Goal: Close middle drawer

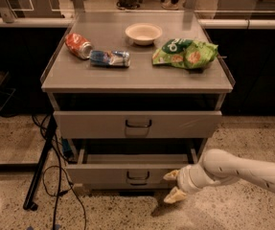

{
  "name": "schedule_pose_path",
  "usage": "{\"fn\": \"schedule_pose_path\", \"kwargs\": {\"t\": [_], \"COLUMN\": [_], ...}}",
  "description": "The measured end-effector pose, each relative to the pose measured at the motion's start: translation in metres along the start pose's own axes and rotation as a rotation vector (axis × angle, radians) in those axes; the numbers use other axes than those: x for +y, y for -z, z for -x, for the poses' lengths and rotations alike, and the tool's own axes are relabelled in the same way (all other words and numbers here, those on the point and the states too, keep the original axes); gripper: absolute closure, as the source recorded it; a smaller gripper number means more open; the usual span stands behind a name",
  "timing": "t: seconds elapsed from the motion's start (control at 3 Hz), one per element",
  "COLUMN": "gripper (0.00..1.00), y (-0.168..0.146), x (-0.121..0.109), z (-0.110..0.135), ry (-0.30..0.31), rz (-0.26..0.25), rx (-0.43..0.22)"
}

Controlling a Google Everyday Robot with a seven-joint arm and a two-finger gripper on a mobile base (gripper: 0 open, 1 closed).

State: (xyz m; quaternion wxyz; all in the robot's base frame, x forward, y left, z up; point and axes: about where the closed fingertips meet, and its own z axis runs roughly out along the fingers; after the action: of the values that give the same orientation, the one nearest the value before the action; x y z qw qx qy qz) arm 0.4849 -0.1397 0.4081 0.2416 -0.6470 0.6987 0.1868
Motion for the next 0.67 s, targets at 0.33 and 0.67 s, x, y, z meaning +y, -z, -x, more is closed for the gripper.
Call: {"fn": "schedule_pose_path", "kwargs": {"t": [0.33,0.67], "gripper": [0.66,0.62], "y": [0.0007,0.0041], "x": [-0.0506,-0.0595], "z": [-0.0159,-0.0158], "ry": [0.002,0.005], "rz": [-0.043,-0.058], "rx": [0.045,0.047]}}
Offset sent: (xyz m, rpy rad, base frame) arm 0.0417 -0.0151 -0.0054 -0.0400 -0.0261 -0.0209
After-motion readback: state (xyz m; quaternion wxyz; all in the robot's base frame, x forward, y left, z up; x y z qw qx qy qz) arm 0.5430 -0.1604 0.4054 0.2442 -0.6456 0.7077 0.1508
